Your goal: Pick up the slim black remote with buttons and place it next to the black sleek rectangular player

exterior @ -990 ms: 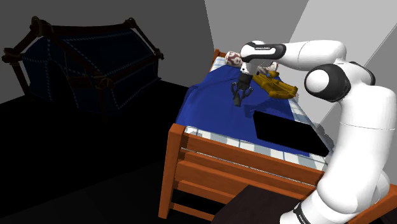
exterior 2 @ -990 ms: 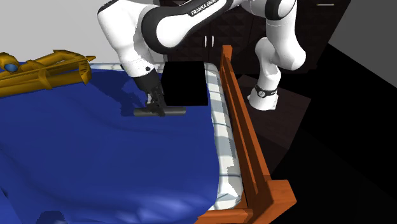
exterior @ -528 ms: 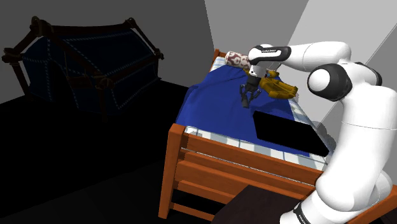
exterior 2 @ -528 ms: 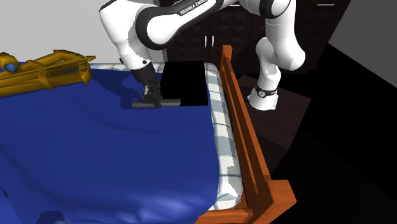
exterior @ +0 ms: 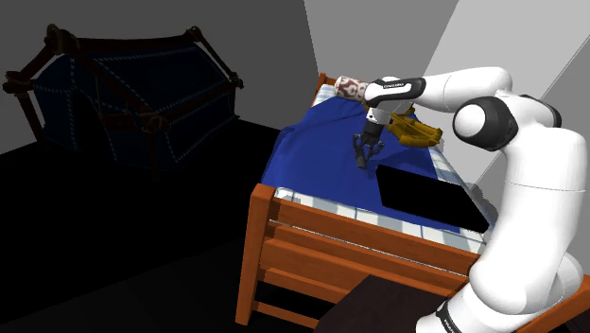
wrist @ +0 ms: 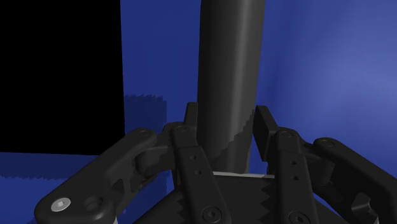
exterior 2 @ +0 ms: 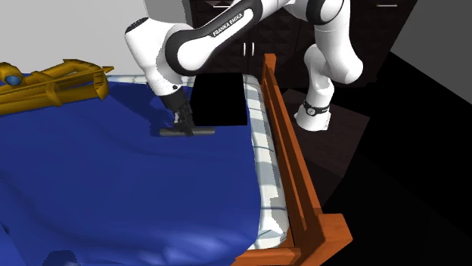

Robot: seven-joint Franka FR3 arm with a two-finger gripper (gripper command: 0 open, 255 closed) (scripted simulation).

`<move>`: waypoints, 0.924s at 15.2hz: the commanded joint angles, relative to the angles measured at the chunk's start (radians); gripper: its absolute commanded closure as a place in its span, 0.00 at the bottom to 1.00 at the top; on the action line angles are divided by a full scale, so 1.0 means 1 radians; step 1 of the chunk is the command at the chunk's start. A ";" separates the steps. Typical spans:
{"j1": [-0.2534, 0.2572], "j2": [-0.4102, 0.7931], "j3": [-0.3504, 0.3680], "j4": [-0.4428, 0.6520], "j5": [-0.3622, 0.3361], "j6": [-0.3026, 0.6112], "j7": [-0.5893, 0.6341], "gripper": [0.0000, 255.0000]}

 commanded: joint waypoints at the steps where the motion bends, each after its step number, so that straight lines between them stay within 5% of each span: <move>1: 0.000 0.009 0.001 -0.016 0.002 0.025 -0.004 1.00; 14: 0.000 0.051 0.005 -0.067 0.012 0.117 -0.018 1.00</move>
